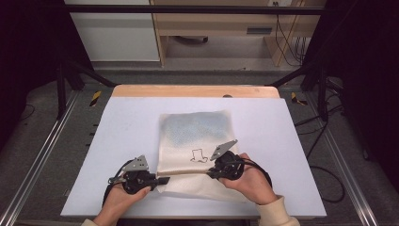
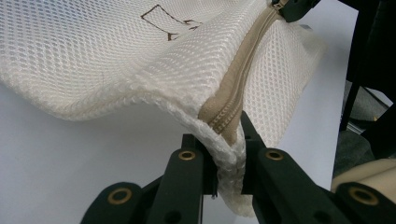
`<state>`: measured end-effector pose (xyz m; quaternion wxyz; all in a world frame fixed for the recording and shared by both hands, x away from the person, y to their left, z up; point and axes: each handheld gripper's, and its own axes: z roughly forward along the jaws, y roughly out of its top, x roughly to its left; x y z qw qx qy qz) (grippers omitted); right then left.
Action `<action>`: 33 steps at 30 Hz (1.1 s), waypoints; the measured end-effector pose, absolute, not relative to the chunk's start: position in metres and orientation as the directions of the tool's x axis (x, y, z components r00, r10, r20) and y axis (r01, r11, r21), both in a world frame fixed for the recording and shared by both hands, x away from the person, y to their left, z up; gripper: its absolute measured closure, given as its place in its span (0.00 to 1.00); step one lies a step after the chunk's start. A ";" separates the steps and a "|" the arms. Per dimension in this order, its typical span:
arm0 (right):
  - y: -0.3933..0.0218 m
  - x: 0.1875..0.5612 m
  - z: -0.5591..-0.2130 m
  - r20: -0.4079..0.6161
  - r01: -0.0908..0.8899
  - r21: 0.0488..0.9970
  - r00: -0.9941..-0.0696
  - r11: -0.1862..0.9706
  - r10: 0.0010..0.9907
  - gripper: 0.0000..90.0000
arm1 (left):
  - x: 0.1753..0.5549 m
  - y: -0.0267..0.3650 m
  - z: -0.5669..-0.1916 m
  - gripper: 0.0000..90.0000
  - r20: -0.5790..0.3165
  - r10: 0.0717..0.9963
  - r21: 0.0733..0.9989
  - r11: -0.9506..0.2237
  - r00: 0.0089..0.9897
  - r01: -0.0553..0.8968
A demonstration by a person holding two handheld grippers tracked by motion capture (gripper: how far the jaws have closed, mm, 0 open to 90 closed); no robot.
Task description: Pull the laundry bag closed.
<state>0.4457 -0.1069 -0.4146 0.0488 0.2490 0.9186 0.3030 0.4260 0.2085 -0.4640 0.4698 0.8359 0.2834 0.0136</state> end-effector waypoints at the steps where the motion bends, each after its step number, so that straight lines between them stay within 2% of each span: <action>1: -0.107 0.446 -0.415 0.062 0.431 0.581 -0.870 0.691 0.490 0.91 | 0.426 0.208 -0.464 0.93 -0.241 0.487 0.793 -0.400 0.839 0.460; 33: -0.122 0.443 -0.416 0.066 0.453 0.586 -0.853 0.671 0.518 0.91 | 0.426 0.208 -0.464 0.93 -0.234 0.488 0.796 -0.401 0.841 0.454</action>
